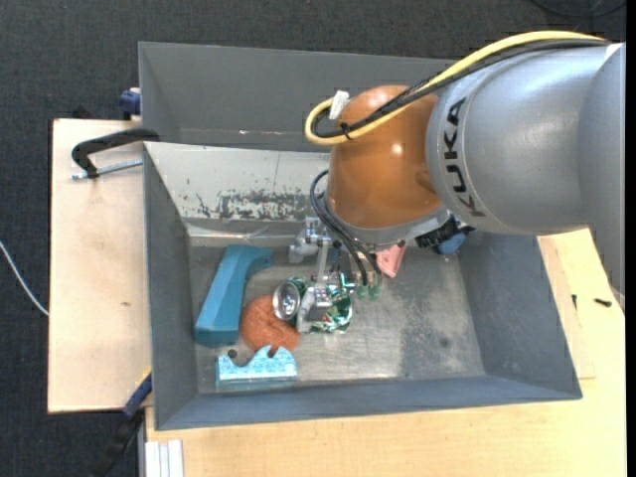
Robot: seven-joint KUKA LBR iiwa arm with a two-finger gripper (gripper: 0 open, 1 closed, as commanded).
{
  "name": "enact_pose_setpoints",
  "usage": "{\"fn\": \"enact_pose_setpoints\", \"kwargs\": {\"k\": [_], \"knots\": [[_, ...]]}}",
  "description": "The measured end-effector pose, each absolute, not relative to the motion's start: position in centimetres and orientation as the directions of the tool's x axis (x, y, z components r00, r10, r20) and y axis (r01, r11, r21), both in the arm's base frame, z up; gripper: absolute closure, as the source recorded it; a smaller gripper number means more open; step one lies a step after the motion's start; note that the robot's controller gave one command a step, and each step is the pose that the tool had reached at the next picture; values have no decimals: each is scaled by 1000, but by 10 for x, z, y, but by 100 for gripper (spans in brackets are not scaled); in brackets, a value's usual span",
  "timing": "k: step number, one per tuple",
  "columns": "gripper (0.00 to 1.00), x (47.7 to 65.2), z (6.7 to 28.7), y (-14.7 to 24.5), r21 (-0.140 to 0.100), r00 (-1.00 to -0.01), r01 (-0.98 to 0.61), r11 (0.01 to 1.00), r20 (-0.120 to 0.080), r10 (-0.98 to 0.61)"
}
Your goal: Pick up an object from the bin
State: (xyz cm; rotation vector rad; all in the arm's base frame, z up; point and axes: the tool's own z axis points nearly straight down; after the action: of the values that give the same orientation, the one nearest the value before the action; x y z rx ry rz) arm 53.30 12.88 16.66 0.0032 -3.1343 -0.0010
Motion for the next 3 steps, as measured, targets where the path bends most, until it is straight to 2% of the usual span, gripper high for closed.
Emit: {"fn": "enact_pose_setpoints", "kwargs": {"k": [1,2,3], "knots": [[0,534,170,128,1,-1000,-1,1000,1,-1],[0,542,112,102,3,-1000,25,1000,-6,25],[0,534,73,89,4,-1000,9,1000,-8,9]]}}
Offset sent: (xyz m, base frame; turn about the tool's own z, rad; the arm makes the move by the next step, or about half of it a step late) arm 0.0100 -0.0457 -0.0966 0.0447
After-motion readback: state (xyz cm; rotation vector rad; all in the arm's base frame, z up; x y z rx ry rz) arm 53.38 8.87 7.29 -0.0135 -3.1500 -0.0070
